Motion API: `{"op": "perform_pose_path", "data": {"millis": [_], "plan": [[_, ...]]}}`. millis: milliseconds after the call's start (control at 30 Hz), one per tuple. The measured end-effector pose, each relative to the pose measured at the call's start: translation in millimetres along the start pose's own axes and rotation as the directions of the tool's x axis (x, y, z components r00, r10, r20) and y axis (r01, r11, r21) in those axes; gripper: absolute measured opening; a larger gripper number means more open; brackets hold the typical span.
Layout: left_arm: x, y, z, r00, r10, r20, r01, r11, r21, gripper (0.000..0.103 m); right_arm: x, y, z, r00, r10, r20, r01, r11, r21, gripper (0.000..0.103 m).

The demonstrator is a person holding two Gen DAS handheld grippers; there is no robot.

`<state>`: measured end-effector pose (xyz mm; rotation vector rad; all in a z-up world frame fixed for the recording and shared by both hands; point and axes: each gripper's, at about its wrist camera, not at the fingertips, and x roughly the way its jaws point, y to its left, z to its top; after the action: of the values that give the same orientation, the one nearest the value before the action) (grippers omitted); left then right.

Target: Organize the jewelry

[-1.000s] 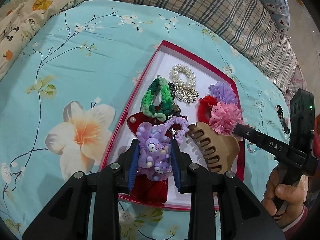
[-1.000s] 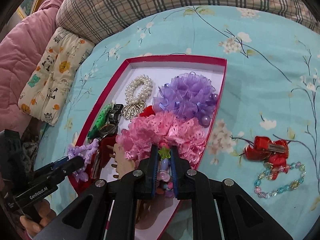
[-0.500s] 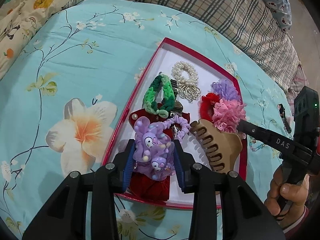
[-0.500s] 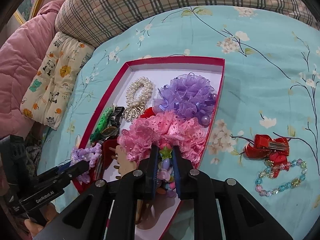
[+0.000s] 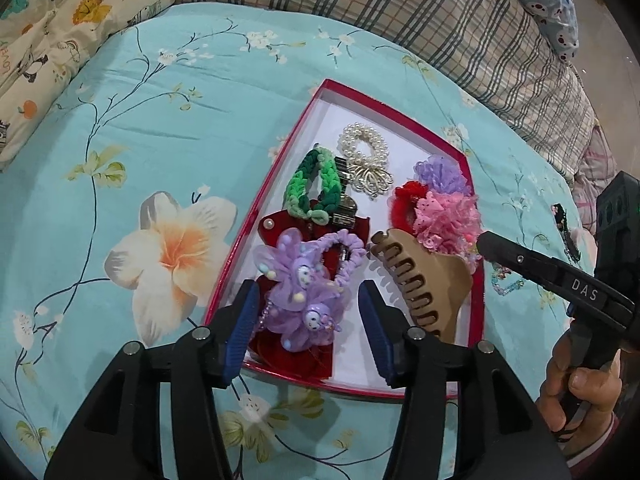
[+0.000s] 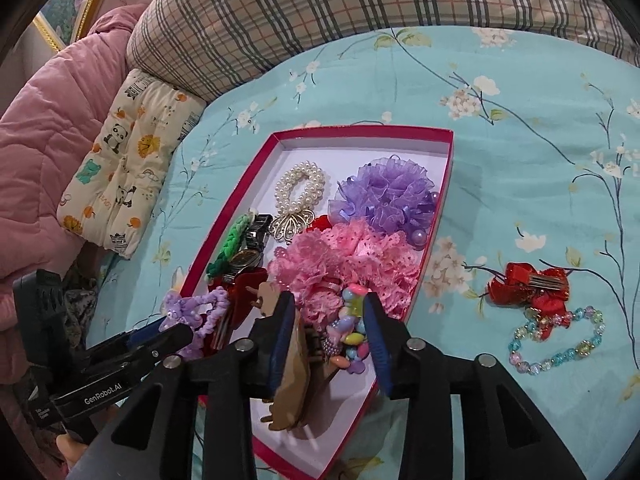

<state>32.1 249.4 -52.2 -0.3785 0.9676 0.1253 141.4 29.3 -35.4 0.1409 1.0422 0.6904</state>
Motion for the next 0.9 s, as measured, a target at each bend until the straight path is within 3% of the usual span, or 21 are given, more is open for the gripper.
{"op": "perform_pose_path", "data": {"millis": [200,300,567,767,900], "plan": [[-4.5,-4.8,-3.4,1.000,-0.003,0.000,0.003,1.000,0.006,0.051,-9.0,5.3,-5.2,1.000,0.000,0.003,0.000,1.000,-0.020,0.039],[-9.2,-7.4,-6.3,1.000,-0.003,0.006,0.003,1.000,0.006,0.058,-15.8,7.9,-9.8,1.000,-0.007,0.012,0.008,0.999,-0.036,0.041],[-24.7,-9.7,-16.6,1.000,0.018,0.022,-0.017,1.000,-0.020,0.059,-28.8,10.9,-25.2,1.000,-0.022,0.019,0.023,0.997,-0.071,0.045],[-39.2,-11.6,-22.5,0.998,0.041,0.041,-0.040,0.999,-0.029,0.065,-38.6,14.3,-37.3,0.999,-0.033,0.027,0.035,0.995,-0.098,0.051],[-48.9,-15.8,-27.2,0.996,0.070,0.054,-0.069,0.998,-0.013,0.074,-43.3,17.8,-44.3,0.999,-0.042,0.030,0.045,0.992,-0.117,0.055]]}}
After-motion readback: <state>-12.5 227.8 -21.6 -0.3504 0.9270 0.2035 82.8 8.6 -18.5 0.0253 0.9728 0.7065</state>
